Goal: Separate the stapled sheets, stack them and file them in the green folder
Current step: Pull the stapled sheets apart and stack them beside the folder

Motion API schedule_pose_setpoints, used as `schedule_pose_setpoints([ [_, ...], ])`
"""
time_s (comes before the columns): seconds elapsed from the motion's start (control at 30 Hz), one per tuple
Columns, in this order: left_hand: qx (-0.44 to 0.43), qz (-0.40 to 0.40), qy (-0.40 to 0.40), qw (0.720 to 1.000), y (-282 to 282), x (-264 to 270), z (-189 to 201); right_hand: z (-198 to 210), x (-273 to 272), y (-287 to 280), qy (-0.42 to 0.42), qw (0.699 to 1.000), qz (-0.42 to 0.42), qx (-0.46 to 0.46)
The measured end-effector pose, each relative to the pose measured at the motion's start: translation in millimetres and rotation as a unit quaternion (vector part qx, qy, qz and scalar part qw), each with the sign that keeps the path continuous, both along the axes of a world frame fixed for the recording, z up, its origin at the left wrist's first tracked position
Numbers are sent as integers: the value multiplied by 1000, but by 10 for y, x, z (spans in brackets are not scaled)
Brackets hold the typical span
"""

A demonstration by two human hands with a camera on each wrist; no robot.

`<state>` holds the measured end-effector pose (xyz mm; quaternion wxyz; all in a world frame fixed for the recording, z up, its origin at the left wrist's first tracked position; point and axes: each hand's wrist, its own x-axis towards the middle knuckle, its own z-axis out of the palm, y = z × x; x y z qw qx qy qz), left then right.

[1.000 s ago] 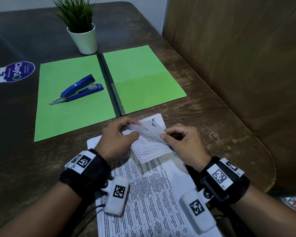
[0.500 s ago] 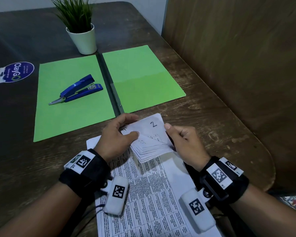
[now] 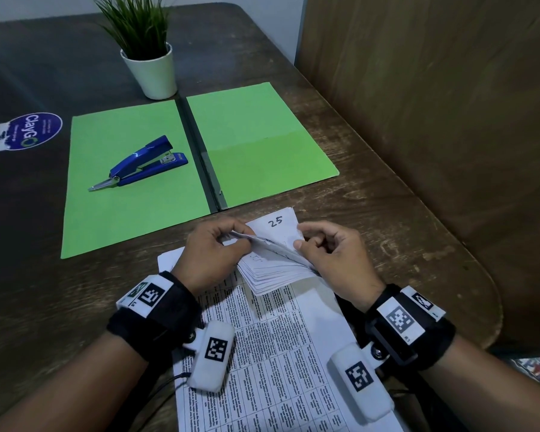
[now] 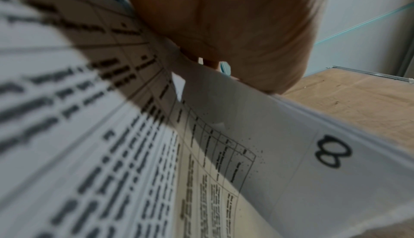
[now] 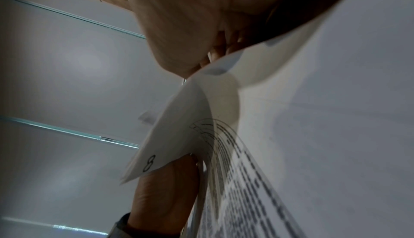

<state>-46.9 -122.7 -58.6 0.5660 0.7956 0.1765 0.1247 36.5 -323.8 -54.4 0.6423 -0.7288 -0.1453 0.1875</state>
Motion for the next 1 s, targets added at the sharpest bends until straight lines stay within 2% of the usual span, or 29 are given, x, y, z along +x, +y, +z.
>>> schedule_pose_setpoints([
  [0.27, 9, -18, -9, 1000, 14, -7, 0, -29, 40, -1, -43, 998, 23, -45],
  [0.53, 14, -22, -9, 1000, 7, -17, 25, -28, 14, 13, -49, 998, 0, -49],
  [0.87, -6, -15, -8, 1000, -10, -31, 50, 13, -7, 32, 2, 998, -51, -41],
  [1.0, 30, -5, 1, 1000, -17, -35, 50, 32, -34, 33, -11, 997, -57, -52],
])
